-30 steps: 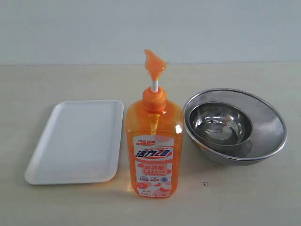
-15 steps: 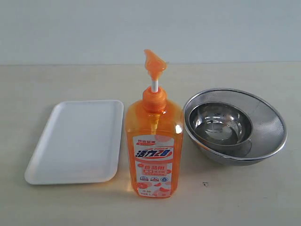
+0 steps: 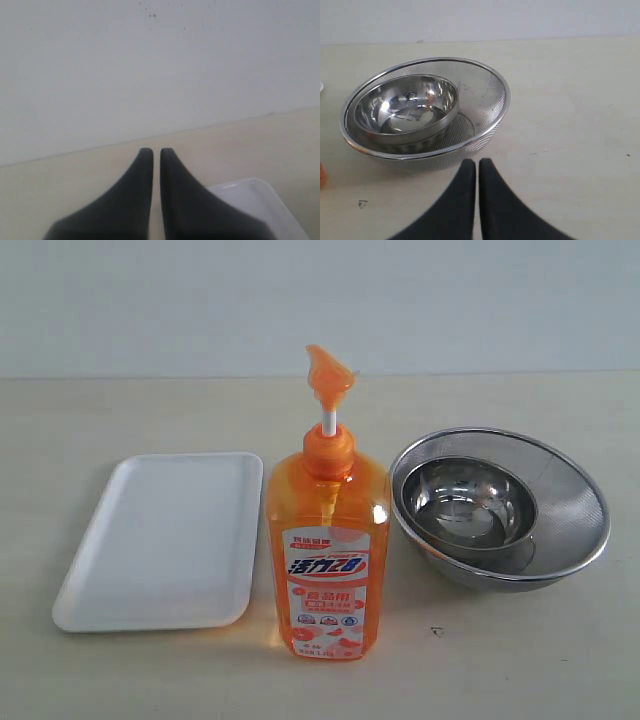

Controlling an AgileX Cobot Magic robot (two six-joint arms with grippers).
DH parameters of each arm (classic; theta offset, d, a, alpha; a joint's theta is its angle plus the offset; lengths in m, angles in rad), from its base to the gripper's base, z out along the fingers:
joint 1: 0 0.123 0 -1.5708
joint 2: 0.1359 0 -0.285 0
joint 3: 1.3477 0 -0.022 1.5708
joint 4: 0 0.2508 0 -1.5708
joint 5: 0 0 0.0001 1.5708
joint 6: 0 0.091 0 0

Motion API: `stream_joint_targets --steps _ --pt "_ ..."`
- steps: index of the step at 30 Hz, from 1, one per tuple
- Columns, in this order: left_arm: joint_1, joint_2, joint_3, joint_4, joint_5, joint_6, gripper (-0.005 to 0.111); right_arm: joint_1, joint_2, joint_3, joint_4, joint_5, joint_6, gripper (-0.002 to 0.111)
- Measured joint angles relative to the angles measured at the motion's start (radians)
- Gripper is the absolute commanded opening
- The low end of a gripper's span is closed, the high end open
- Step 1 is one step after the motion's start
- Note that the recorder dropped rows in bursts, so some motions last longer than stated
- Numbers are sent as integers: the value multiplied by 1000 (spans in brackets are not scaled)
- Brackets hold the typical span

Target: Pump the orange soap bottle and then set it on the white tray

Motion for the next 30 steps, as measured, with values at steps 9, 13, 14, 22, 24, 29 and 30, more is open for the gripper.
stream_joint_targets --steps 9,13,14,22,24,29,30 --pt "0 84 0 0 14 26 5 0 0 0 0 0 0 0" --pt "0 91 0 0 14 26 5 0 0 0 0 0 0 0" --pt "0 91 0 0 14 33 5 0 0 0 0 0 0 0" --pt "-59 91 0 0 52 161 5 0 0 0 0 0 0 0" --pt "-61 91 0 0 52 164 5 0 0 0 0 0 0 0" --pt "-61 111 2 -4 43 164 5 0 0 0 0 0 0 0" --pt "-61 119 7 -10 28 164 5 0 0 0 0 0 0 0"
